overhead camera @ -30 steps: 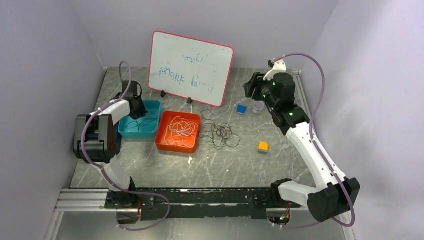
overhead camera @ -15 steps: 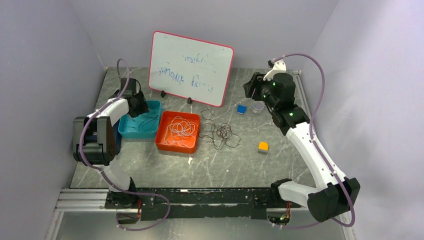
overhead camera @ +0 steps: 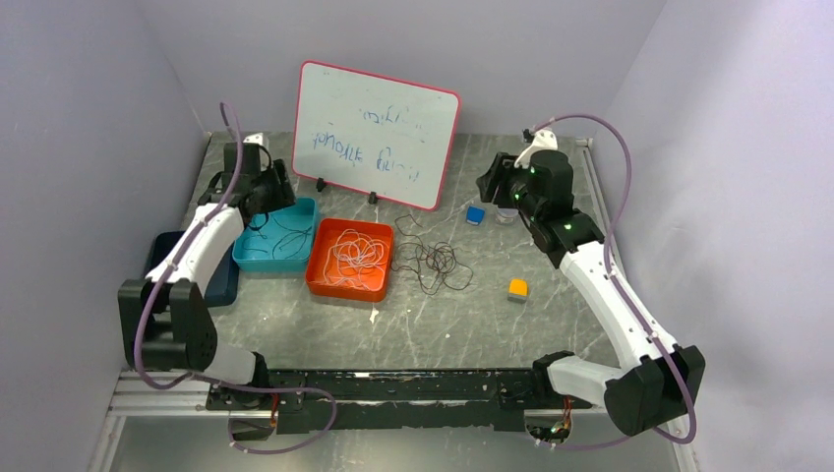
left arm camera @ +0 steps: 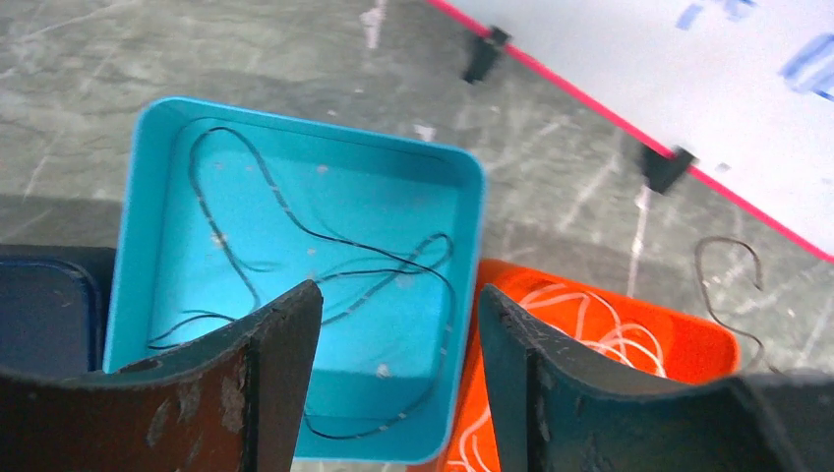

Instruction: Untangle the cables

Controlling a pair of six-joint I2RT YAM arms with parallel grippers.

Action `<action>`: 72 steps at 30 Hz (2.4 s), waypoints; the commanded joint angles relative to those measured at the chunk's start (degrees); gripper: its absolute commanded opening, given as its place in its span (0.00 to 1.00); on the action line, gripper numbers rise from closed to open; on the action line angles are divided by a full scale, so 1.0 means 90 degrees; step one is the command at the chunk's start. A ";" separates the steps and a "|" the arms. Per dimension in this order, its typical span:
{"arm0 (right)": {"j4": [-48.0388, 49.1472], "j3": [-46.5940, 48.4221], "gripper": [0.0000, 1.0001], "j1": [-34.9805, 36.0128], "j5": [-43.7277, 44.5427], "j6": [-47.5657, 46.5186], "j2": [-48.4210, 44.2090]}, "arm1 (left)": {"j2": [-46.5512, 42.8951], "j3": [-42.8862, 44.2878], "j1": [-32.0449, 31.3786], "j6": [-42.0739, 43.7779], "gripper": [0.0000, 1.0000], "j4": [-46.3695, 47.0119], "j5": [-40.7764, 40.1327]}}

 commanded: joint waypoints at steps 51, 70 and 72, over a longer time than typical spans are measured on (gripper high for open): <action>0.2138 -0.3012 0.08 0.0339 -0.0856 -0.0109 0.1540 | -0.1243 -0.0381 -0.2012 -0.0290 0.64 0.0732 -0.0075; 0.0524 -0.2077 0.00 0.0339 -0.0598 -0.0610 -0.0116 | 0.0066 0.0598 -0.3220 -0.0421 0.65 0.1651 0.0604; 0.0371 -0.1936 0.00 0.0339 -0.0542 -0.0592 -0.0201 | 0.0361 0.0766 -0.3541 -0.0640 0.65 0.1870 0.0673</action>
